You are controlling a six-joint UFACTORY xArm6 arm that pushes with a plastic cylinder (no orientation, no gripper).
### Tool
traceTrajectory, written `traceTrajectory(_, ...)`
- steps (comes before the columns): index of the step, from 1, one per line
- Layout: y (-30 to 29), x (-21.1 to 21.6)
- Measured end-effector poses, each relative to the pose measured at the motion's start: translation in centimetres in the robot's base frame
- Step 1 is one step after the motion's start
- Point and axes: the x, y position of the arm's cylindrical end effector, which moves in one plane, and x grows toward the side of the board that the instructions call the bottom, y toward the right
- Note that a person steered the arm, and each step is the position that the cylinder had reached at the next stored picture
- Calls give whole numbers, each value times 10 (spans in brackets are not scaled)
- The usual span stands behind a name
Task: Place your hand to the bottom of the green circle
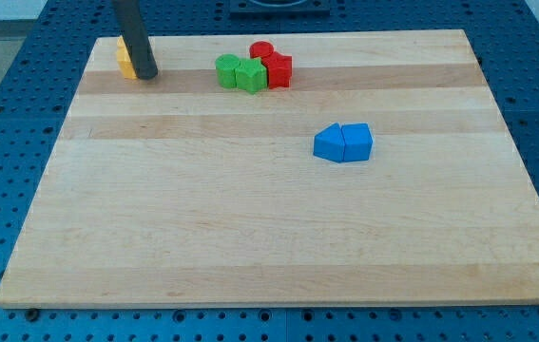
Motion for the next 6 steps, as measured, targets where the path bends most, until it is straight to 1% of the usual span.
traceTrajectory(1, -4, 0)
traceTrajectory(2, 11, 16)
traceTrajectory(4, 82, 51)
traceTrajectory(5, 103, 61)
traceTrajectory(6, 104, 61)
